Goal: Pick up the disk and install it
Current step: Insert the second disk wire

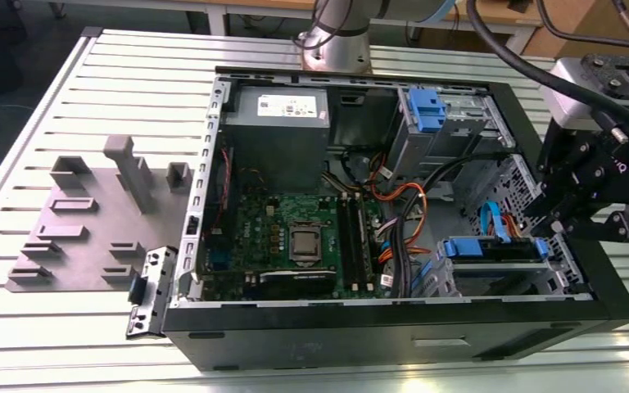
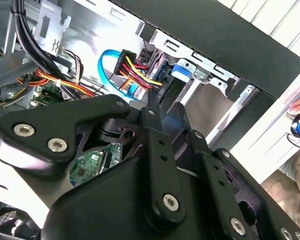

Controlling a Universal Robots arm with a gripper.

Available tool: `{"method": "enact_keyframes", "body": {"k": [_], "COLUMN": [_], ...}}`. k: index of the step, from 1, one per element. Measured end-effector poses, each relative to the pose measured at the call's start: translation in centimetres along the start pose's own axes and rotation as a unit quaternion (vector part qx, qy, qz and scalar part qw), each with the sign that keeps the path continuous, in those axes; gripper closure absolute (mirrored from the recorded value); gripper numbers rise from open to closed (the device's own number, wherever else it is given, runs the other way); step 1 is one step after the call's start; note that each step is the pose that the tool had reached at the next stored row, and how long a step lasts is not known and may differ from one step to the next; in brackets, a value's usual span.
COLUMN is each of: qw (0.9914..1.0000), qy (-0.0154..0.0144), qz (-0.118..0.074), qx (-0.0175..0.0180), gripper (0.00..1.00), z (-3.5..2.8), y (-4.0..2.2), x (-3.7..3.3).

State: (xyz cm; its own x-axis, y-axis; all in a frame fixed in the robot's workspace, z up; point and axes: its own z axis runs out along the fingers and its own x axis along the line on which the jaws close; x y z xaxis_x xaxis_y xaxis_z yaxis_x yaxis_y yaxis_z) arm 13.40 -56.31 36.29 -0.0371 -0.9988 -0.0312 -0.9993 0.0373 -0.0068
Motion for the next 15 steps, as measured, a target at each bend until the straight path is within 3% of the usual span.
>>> {"method": "enact_keyframes", "body": {"k": [3, 8, 15], "qw": [1.0, 1.0, 1.0], "qy": [0.0002, 0.0, 0.0], "qz": [0.0, 0.0, 0.0], "qx": [0.0001, 0.002, 0.0022], "gripper": [0.69, 0.69, 0.69], "z": [-0.02, 0.0, 0.0], "y": [0.21, 1.32, 1.55], "x": [0.0, 0.05, 0.06]}}
